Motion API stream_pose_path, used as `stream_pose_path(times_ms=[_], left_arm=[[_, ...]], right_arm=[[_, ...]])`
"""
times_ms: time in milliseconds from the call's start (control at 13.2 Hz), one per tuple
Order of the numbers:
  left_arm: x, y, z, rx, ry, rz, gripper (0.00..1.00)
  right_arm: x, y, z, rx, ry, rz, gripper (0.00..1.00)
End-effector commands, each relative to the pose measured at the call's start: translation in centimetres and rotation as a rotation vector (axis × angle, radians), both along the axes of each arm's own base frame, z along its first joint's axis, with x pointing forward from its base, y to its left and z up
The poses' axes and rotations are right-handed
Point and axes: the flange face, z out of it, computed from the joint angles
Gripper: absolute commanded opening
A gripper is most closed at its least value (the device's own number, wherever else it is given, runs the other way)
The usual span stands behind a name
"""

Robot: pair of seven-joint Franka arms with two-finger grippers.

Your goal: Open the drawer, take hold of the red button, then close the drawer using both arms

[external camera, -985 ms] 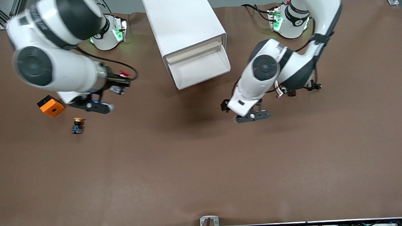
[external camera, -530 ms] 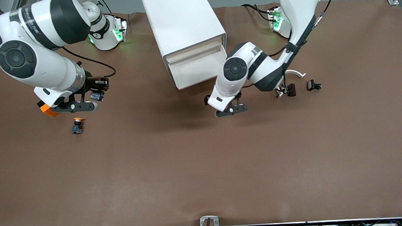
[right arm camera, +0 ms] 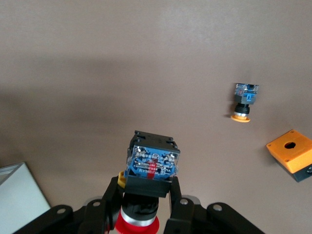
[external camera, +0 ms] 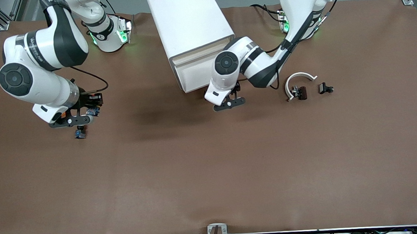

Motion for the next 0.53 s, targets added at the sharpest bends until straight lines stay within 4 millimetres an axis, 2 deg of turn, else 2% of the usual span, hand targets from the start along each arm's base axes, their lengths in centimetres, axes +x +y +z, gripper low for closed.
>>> stream_pose_path(times_ms=[0, 152, 455], left_arm=[[-1.8, -1.3, 0.2, 0.028, 0.011, 0.003, 1.00], [-2.9, -2.1, 0.2, 0.017, 0.046, 0.008, 1.00], [-4.9, -3.5, 0.3, -0.012, 0.097, -0.009, 1.00]], right_arm=[[-0.1, -1.4, -1.2, -0.031, -0.025, 0.018, 0.04], [1.0, -2.9, -3.1, -0.040, -0.032, 0.036, 0.05], [3.6, -7.3, -8.6, -0.006, -0.046, 0.112, 0.07]])
